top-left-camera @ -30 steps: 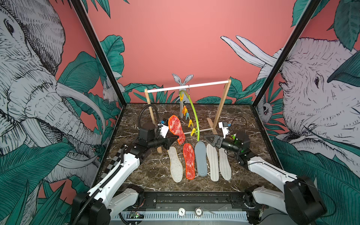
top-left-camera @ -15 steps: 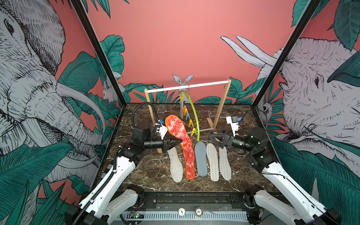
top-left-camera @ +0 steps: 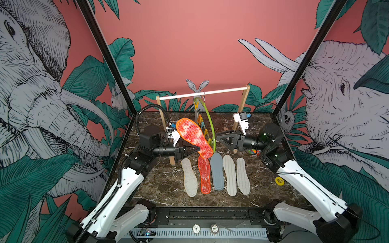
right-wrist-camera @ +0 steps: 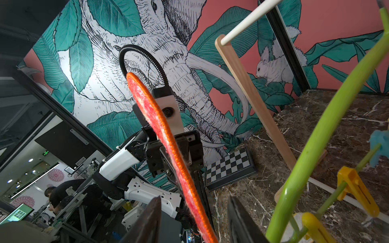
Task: Take the shoe insoles off the hanger
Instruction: Place the insole at the center of the board.
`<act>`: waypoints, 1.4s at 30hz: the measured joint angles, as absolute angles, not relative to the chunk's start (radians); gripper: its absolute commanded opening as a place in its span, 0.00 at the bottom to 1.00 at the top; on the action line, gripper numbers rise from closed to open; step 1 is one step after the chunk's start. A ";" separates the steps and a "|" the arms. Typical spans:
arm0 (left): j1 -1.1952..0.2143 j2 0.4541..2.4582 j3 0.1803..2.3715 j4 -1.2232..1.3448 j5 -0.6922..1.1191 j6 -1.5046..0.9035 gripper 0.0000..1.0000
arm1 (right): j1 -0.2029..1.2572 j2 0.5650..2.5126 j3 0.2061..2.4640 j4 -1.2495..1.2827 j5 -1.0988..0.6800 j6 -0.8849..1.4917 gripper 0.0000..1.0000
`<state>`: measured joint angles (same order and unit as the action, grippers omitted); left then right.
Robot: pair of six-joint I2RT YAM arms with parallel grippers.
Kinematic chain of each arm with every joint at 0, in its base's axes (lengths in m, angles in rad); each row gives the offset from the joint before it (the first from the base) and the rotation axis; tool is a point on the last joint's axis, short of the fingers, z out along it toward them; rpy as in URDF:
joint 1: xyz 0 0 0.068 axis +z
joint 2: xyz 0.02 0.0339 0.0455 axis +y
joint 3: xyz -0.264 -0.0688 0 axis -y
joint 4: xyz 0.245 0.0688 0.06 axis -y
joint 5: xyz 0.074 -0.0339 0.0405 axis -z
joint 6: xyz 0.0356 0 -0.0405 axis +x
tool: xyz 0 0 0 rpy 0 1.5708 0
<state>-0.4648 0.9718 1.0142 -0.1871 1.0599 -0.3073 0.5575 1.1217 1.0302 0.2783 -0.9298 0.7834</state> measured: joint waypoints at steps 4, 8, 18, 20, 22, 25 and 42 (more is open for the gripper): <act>-0.471 0.993 1.016 -0.181 1.066 -0.308 0.00 | 0.586 1.171 1.061 0.294 -0.936 0.801 0.43; -0.476 1.006 1.016 -0.180 1.068 -0.312 0.00 | 0.601 1.186 1.063 0.321 -0.940 0.817 0.41; -0.488 1.013 1.017 -0.173 1.080 -0.319 0.00 | 0.640 1.239 1.122 0.347 -0.962 0.823 0.33; -0.488 1.013 1.017 -0.173 1.081 -0.319 0.00 | 0.643 1.244 1.125 0.347 -0.962 0.823 0.32; -0.488 1.013 1.017 -0.173 1.080 -0.322 0.00 | 0.644 1.244 1.125 0.348 -0.962 0.823 0.31; -0.488 1.013 1.017 -0.173 1.080 -0.322 0.00 | 0.649 1.244 1.125 0.353 -0.962 0.823 0.29; -0.497 1.014 1.028 -0.173 1.079 -0.338 0.00 | 0.668 1.271 1.127 0.374 -0.959 0.823 0.11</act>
<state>-0.4973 1.0138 1.0283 -0.1734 1.0786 -0.3378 0.6678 1.2705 1.1271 0.3744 -0.9588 0.8227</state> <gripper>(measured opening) 0.066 0.170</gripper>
